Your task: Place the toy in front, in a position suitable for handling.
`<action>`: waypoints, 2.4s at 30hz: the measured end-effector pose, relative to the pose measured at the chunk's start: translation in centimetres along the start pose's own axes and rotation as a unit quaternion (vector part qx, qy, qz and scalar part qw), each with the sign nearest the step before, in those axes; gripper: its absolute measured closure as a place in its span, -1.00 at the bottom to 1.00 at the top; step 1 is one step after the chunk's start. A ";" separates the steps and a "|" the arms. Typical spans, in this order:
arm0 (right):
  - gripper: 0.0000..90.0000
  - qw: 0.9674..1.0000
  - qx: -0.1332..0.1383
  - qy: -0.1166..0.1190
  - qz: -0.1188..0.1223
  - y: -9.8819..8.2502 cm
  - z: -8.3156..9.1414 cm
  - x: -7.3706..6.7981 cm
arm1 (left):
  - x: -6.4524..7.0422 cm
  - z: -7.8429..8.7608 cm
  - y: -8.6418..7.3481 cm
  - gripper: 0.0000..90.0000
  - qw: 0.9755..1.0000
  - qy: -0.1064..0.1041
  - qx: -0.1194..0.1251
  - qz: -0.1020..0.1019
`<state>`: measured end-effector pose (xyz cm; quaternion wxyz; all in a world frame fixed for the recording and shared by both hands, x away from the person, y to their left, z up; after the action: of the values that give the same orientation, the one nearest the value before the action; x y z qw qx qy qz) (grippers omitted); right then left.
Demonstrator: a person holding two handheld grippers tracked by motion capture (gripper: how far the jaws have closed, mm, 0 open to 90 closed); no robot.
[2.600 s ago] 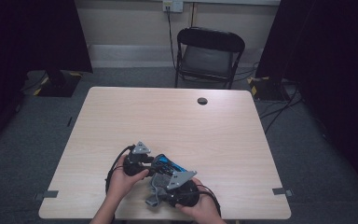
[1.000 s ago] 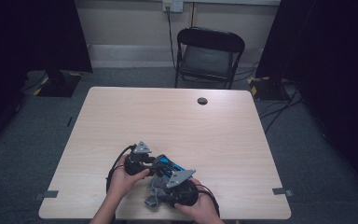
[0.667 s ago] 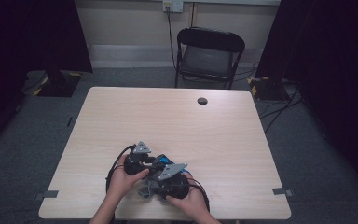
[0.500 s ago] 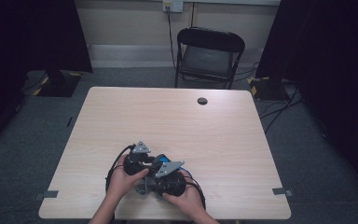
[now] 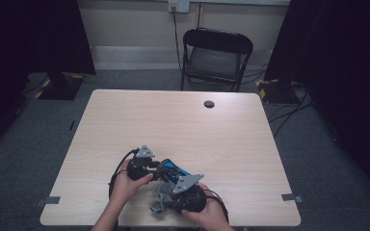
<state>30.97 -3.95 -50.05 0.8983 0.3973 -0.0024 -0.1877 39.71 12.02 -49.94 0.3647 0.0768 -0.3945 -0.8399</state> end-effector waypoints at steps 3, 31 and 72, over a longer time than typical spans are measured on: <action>0.68 1.000 -0.008 -0.005 -0.001 -0.9 0.4 0.2 | 0.1 0.0 0.0 0.20 1.000 -0.001 -0.005 -0.005; 0.69 1.000 0.009 -0.025 -0.004 2.2 -3.4 2.4 | 0.0 0.0 -0.1 0.20 1.000 -0.003 0.003 0.000; 0.67 0.999 0.026 -0.029 -0.013 -0.9 5.1 3.0 | 0.1 0.6 -0.1 -0.19 1.000 0.010 -0.006 0.012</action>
<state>32.69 -9.12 -47.66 0.8848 0.4146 -0.0285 -0.2106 39.32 12.35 -49.63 0.3787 0.0785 -0.3866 -0.8372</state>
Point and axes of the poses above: each handheld gripper's, and its own axes: z roughly backward along the jaws, y roughly out of its top, x roughly to its right, the point moved 4 cm from there along -z, roughly forward along the jaws
